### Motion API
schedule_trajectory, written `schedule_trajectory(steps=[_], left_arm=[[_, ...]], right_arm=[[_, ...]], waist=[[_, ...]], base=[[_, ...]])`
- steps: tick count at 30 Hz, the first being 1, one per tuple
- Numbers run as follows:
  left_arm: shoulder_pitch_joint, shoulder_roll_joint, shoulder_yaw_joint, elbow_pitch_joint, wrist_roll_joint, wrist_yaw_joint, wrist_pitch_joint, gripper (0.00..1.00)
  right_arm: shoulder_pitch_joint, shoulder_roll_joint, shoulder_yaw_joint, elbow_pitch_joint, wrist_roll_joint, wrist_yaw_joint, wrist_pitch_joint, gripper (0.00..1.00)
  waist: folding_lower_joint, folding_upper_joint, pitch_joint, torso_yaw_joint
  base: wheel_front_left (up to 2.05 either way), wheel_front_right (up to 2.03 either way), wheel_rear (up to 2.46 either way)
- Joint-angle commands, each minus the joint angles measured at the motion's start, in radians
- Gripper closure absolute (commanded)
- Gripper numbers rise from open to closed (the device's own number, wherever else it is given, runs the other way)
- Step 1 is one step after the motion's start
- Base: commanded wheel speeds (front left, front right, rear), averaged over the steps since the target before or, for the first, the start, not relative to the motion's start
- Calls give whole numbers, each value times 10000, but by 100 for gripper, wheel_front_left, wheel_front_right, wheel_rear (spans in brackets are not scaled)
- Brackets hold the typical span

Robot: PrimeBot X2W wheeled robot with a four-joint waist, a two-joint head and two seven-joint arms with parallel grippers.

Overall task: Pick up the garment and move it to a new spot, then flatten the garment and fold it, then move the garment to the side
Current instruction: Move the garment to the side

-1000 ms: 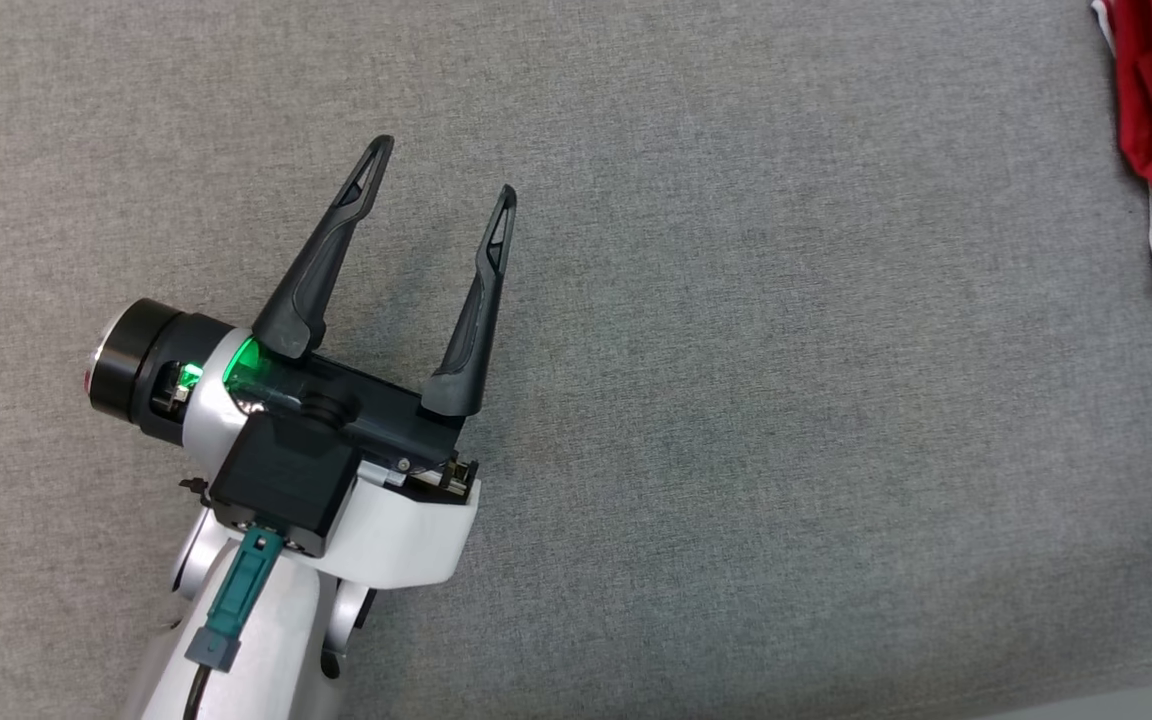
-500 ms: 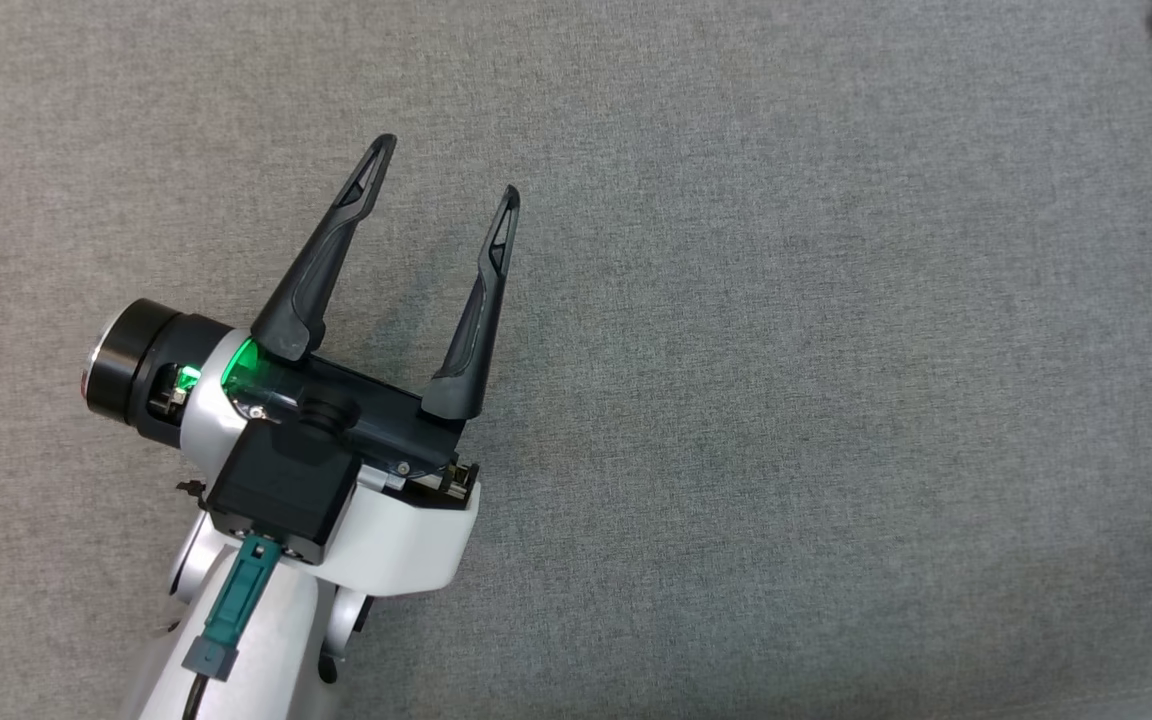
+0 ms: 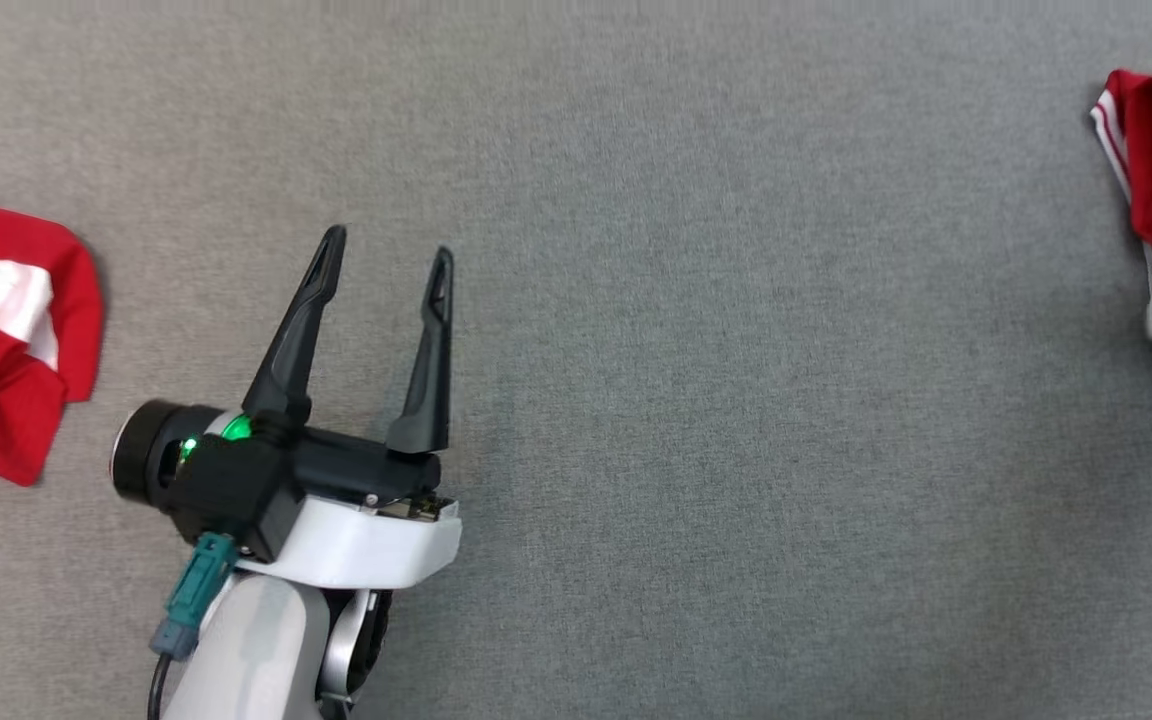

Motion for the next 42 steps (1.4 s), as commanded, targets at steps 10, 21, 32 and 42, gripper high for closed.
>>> schedule_trajectory(steps=[10, 21, 32, 42], left_arm=[[937, -59, 454, 1338, -880, 420, -323, 0], [1833, -119, 1034, 2133, -1391, 583, -390, 0], [2884, -140, 1150, 2046, -799, 377, -395, 0], [3584, -142, 1098, 1936, -479, 555, -395, 0]], right_arm=[[2185, 554, 2295, -1705, 1956, 0, -40, 0], [4281, 1166, 3682, -3756, 2452, -1, -40, 0], [6650, 1436, 3616, -5202, 2557, 0, -38, 0], [7691, 1561, 3759, -5361, 2726, 0, -38, 0]], waist=[[0, 0, -1901, 445], [0, 0, -3347, 371], [0, 0, -4320, 417], [0, 0, -4749, 297]], base=[[0, 0, 0], [0, 0, 0], [0, 0, 0], [0, 0, 0]])
